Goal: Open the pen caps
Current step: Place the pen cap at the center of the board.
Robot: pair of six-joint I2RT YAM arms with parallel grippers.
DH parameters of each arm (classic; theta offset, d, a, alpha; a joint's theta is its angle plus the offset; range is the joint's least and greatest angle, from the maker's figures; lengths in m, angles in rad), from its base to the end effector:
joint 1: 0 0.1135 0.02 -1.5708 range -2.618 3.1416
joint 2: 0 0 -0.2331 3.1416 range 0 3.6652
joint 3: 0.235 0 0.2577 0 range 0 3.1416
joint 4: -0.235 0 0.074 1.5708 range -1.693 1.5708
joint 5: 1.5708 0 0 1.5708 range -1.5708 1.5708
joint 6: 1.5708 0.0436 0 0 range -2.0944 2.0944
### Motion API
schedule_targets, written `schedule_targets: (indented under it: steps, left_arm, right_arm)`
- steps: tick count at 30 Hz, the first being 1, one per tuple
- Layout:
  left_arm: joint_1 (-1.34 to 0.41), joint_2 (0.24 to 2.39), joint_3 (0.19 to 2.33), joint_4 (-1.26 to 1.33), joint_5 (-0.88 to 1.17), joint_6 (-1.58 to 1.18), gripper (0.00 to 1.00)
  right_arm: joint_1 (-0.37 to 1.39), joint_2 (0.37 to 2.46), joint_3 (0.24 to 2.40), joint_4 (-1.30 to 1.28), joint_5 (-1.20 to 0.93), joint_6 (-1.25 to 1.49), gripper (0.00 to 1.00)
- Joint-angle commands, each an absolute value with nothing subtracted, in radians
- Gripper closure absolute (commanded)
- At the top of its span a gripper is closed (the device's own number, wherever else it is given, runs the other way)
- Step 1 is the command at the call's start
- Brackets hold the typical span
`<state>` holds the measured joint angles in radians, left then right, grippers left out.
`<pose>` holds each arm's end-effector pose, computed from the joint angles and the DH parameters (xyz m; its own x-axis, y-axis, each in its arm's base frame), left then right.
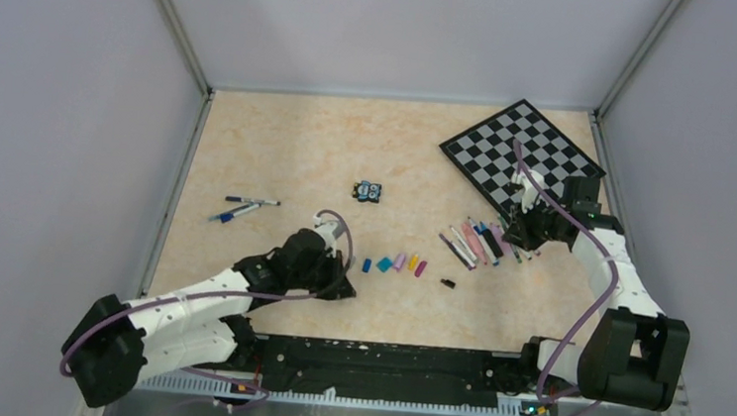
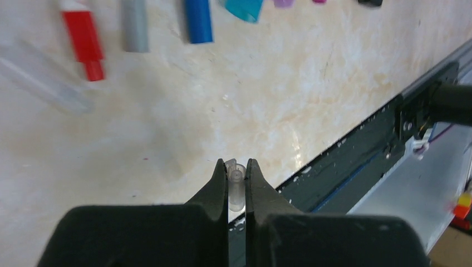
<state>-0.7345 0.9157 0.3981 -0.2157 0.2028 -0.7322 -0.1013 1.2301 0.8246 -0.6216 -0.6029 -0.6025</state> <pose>0.1516 -0.1487 0.1484 -0.8825 -0.0853 -0.4624 0.2388 0.7659 -0.5969 0.2541 -0.0010 0.1954 -0.5833 -0.4099 -0.7012 -0.6543 0.7487 0.1067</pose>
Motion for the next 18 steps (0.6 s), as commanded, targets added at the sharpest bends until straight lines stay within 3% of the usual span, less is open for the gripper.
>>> schedule_targets:
  steps: [1,18]
  left_arm:
    - [-0.876,1.032,0.511,-0.107,0.156,-0.685,1.0]
    - [-1.094,1.559,0.867,0.071,0.159,-0.611,1.0]
  right_arm:
    - [-0.11,1.236,0.817,-0.608,-0.597,-0.611,1.0]
    - [-0.11,1.257,0.827,-0.596,-0.502,-0.599,1.0]
